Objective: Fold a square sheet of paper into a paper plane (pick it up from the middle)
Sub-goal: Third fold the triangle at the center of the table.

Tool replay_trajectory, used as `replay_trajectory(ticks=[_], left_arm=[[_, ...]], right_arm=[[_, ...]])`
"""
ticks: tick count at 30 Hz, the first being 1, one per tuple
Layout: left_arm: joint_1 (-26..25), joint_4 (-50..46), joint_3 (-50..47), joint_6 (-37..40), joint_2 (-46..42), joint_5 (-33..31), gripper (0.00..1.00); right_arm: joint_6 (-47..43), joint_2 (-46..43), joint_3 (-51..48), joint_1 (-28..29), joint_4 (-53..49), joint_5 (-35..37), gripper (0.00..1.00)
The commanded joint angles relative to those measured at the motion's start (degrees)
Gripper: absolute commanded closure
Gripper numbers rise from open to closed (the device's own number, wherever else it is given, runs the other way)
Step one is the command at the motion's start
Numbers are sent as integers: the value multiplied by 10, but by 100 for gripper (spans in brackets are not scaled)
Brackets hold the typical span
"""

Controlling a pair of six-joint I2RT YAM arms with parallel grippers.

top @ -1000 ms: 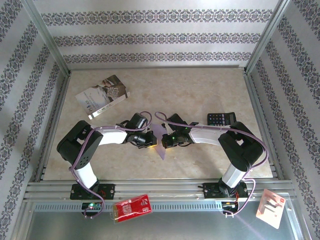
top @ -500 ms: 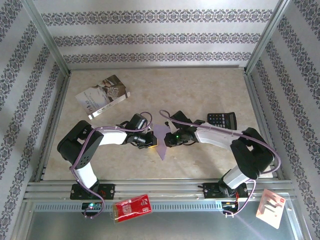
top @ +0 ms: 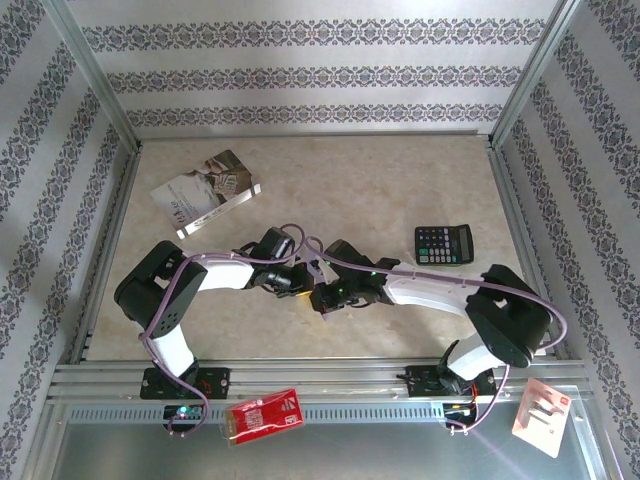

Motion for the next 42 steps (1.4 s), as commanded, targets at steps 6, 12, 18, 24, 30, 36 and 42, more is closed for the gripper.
replay_trajectory(ticks=[6, 12, 18, 24, 30, 36, 42], left_arm=[[7, -49, -8, 23, 19, -27, 92], [6, -46, -12, 23, 21, -29, 92], [7, -47, -14, 24, 23, -30, 92], [6, -51, -15, 26, 25, -38, 92], [7, -56, -15, 30, 27, -41, 92], [7, -56, -17, 31, 30, -43, 92], [7, -57, -15, 30, 29, -40, 93]], right_arm=[[-4, 51, -22, -3, 23, 9, 99], [2, 58, -62, -4, 38, 15, 100], [11, 54, -93, 1, 44, 15, 100], [31, 22, -126, 20, 41, 11, 100], [47, -2, -150, 40, 31, 11, 100], [48, -44, -160, 40, 18, 9, 100], [57, -95, -140, 26, 32, -8, 100]])
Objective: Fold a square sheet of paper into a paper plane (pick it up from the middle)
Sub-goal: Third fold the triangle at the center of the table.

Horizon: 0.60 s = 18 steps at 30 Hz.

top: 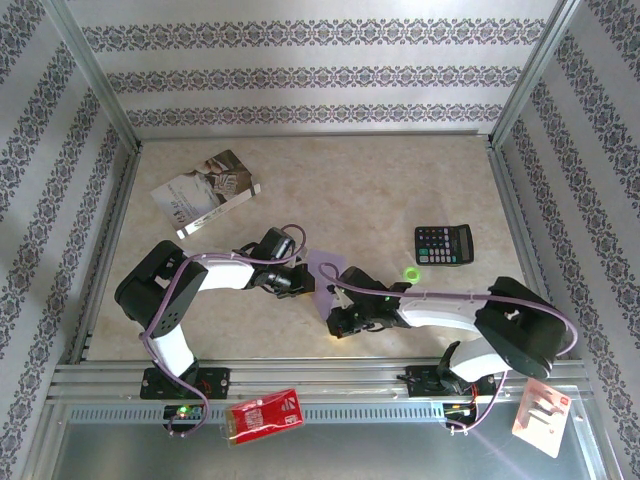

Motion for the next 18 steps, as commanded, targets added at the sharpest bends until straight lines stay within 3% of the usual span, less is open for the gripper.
replay_trajectory(ticks=[1, 18], left_arm=[[7, -56, -15, 17, 26, -51, 93], [7, -61, -6, 18, 23, -48, 93]], right_arm=[[21, -26, 8, -9, -4, -22, 100], [47, 68, 23, -46, 72, -15, 100]])
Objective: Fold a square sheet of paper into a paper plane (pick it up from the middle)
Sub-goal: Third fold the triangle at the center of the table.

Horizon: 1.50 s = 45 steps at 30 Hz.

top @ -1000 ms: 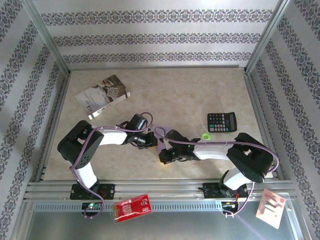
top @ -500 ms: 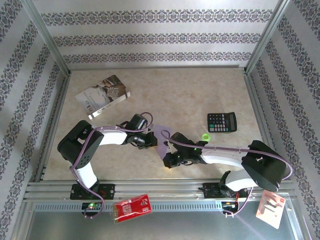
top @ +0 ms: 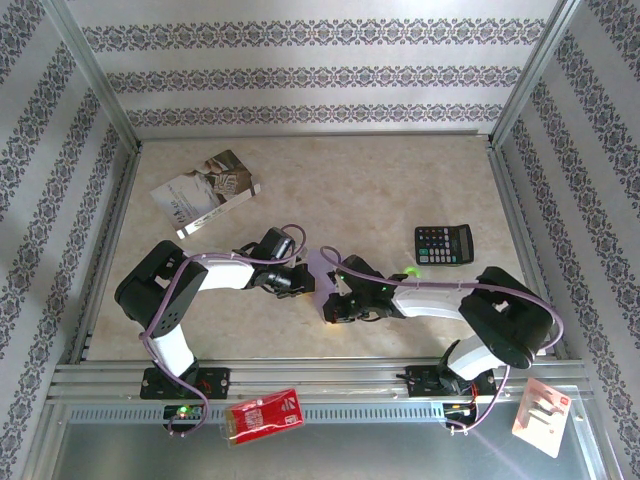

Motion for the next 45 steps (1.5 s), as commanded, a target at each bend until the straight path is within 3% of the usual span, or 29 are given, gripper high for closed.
replay_trajectory(ticks=[1, 8, 14, 19, 25, 29, 45], left_arm=[[7, -60, -6, 18, 24, -47, 93], [7, -71, 6, 19, 13, -44, 90], [7, -87, 42, 8, -30, -29, 74], [-4, -75, 10, -31, -94, -23, 67], [-40, -26, -41, -92, -125, -9, 88], [-60, 21, -51, -122, -107, 3, 95], [-86, 74, -46, -149, -29, 2, 98]], right_arm=[[5, 8, -3, -2, 14, 2, 100], [6, 10, -30, -2, -6, 19, 100], [12, 5, -55, -2, -12, 25, 100], [20, 5, -63, -1, -8, 32, 100], [34, -3, -64, 4, -11, 46, 100], [37, -8, -65, 4, -17, 54, 100], [29, -7, -54, 5, -41, 61, 100]])
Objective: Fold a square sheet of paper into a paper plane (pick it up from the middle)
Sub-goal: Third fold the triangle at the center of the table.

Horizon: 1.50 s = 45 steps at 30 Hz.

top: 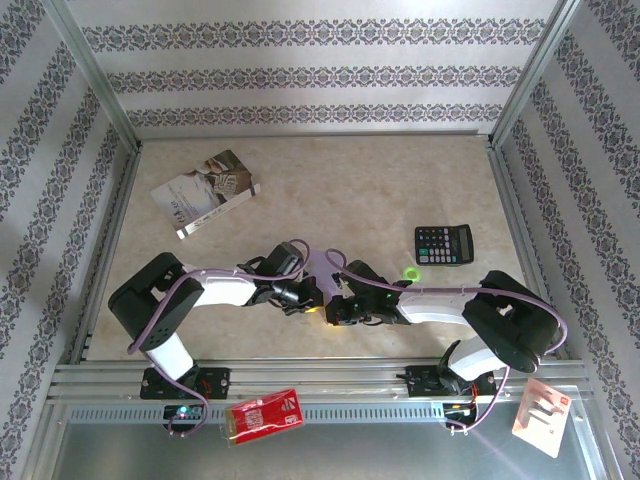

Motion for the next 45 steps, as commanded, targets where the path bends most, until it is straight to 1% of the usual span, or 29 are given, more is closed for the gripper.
replay_trajectory(ticks=[1, 5, 11, 19, 35, 45], left_arm=[[-7, 18, 1, -8, 14, -2, 98], [-3, 3, 1, 8, 18, -17, 98], [12, -11, 10, 29, 30, -14, 98], [42, -33, 31, 59, 44, -3, 98], [113, -103, 95, 134, 88, 6, 97], [158, -106, 123, 151, 115, 17, 96]], right_arm=[[-4, 13, -11, 4, -95, 43, 100], [-13, 14, -5, 4, -128, 47, 100], [-39, 33, 9, 6, -181, 52, 100], [-51, 49, 14, 9, -210, 57, 100], [-45, 41, 5, 11, -214, 59, 100], [-42, 39, 0, 11, -212, 59, 100]])
